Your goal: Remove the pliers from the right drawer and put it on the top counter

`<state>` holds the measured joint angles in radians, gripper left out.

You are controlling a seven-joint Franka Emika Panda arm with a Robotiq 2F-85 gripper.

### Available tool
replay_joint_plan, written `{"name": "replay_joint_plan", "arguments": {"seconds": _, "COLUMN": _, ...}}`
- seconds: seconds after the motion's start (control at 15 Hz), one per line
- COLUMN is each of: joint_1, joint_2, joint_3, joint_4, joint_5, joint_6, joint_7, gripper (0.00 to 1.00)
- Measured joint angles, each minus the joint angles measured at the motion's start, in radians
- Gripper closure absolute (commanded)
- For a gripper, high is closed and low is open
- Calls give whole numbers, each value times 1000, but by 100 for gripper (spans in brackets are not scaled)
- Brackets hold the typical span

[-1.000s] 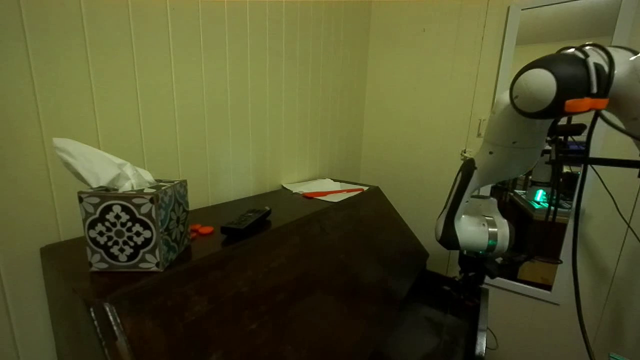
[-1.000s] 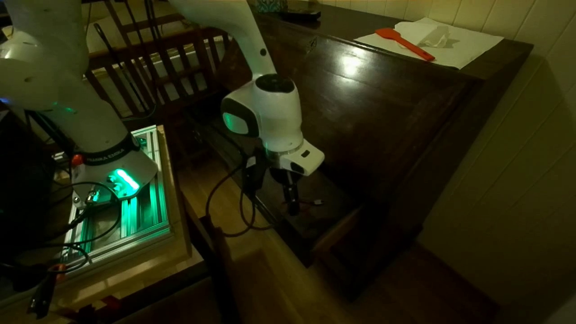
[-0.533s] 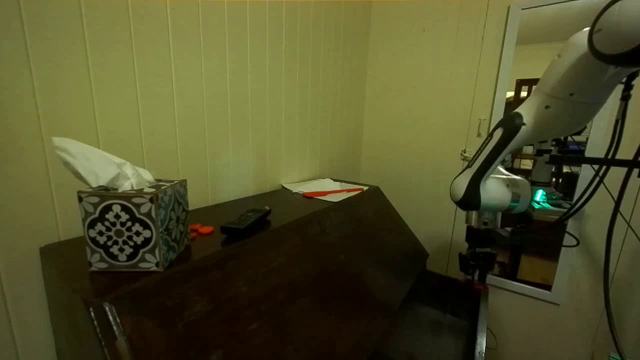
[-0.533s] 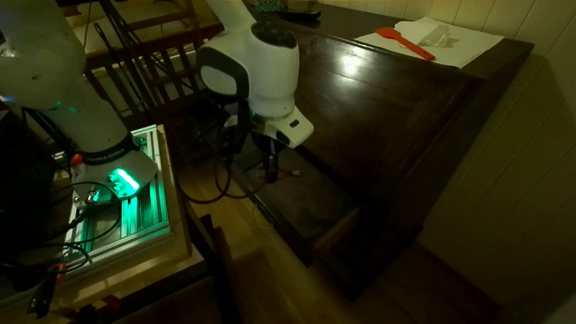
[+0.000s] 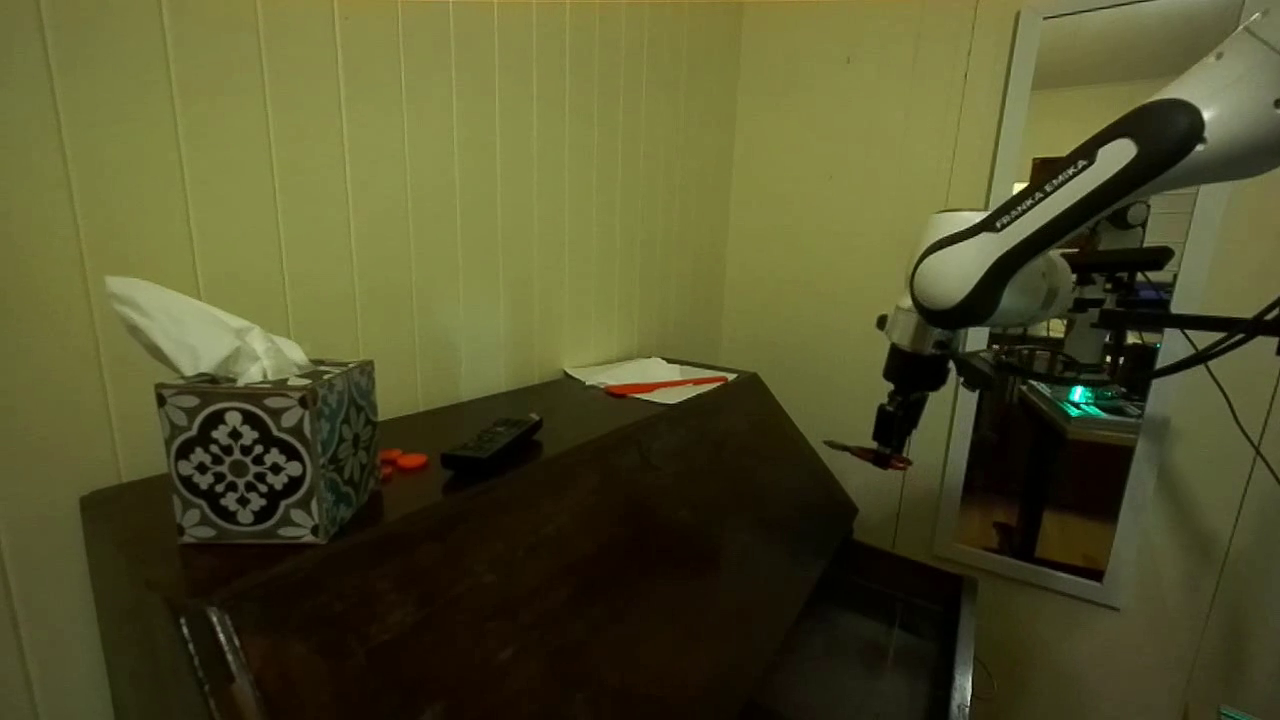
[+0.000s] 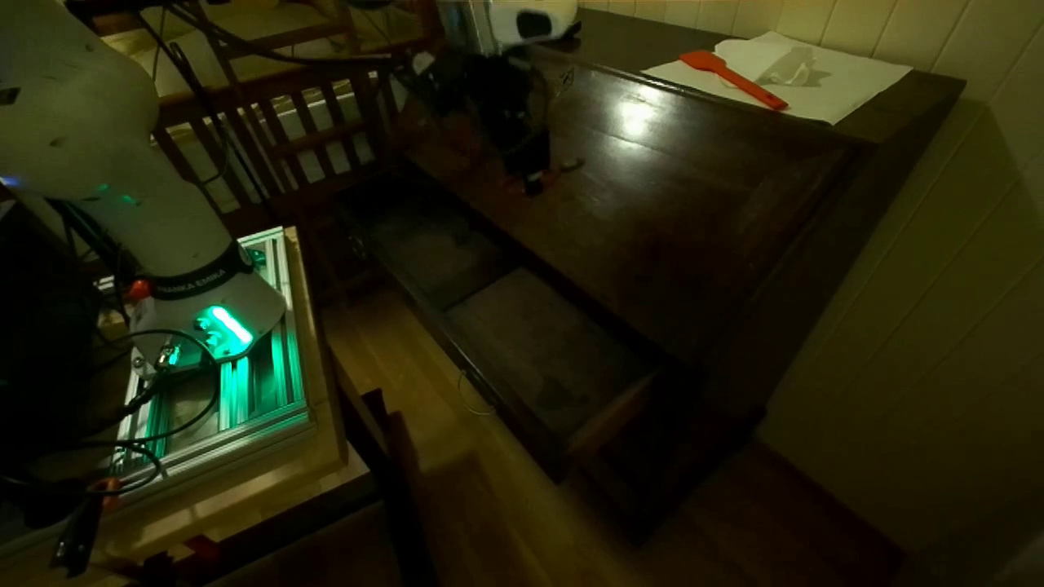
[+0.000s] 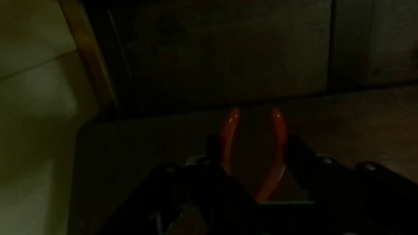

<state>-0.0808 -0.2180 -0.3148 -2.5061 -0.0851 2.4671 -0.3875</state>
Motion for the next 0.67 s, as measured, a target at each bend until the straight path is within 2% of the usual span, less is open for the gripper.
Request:
{"name": "replay_joint_plan", "arguments": {"seconds": 0.07, "joint_1": 2, "joint_2": -38, "joint_3": 46, "joint_4": 3, "joint_5": -16, "joint_6": 0, "joint_7": 9, "gripper": 71}}
{"name": "replay_joint_plan", "arguments": {"seconds": 0.13, "joint_1": 9, "joint_2": -72, "joint_3": 92, "joint_4": 10, "joint_5": -19, "joint_6": 0, "joint_7": 17, "gripper": 46}}
{"name": "replay_joint_plan", "arguments": {"seconds": 0.33, "joint_1": 51, "joint_2": -131, "joint_3": 177, "joint_4": 35, "joint_5": -16, "joint_6": -17, "joint_7": 53, "gripper": 46}}
{"name": "replay_joint_plan", "arguments": {"seconds": 0.6, "joint_1": 53, "joint_2": -135, "joint_3": 174, "joint_4": 36, "joint_5": -16, "joint_6": -21, "joint_7": 55, "gripper": 46}}
{"name": "replay_joint_plan", "arguments": {"seconds": 0.67, "joint_1": 52, "joint_2": -135, "joint_3": 173, "joint_4": 36, "joint_5": -16, "joint_6": -21, "joint_7": 55, "gripper": 71}}
